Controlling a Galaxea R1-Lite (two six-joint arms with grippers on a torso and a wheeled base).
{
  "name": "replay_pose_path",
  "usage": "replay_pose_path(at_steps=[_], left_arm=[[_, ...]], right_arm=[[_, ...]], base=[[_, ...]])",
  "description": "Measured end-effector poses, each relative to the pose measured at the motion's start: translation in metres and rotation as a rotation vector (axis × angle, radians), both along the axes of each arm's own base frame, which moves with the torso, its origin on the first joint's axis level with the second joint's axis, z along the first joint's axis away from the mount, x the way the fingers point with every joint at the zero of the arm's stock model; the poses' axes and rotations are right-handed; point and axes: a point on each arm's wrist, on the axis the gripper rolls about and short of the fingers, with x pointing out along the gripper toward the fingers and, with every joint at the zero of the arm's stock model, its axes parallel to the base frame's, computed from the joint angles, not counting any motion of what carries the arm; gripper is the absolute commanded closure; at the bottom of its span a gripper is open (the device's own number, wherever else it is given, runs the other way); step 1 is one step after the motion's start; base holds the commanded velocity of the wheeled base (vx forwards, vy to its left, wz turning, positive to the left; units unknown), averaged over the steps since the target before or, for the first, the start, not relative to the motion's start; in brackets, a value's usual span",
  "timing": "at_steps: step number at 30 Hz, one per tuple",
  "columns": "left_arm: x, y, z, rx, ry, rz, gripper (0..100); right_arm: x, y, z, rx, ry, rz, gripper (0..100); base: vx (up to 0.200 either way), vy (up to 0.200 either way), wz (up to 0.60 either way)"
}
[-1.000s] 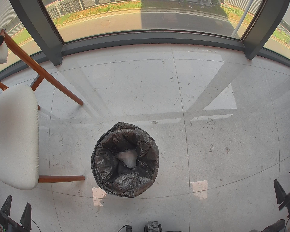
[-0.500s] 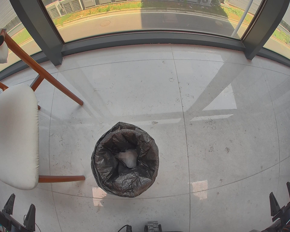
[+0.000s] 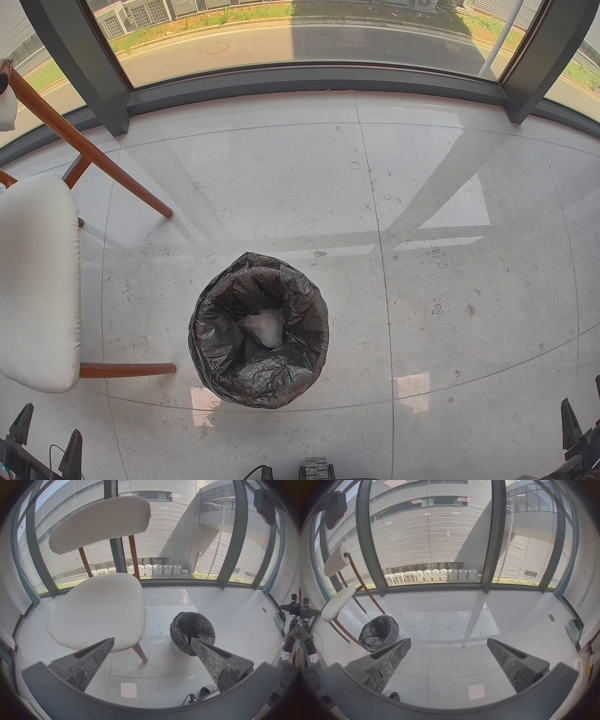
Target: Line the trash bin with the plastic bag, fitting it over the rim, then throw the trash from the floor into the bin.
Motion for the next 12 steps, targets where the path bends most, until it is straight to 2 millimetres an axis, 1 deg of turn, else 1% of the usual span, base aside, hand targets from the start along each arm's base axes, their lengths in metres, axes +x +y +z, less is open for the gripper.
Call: replay_pose_path(at_steps=[12], left_arm=[[0.0000, -0.0004, -0.0002, -0.006, 0.003, -0.016, 0]], right_arm=[[-0.0013, 0.0001, -0.0004, -0.001, -0.016, -0.014, 0]], base=[[0.000, 0.000, 0.00]])
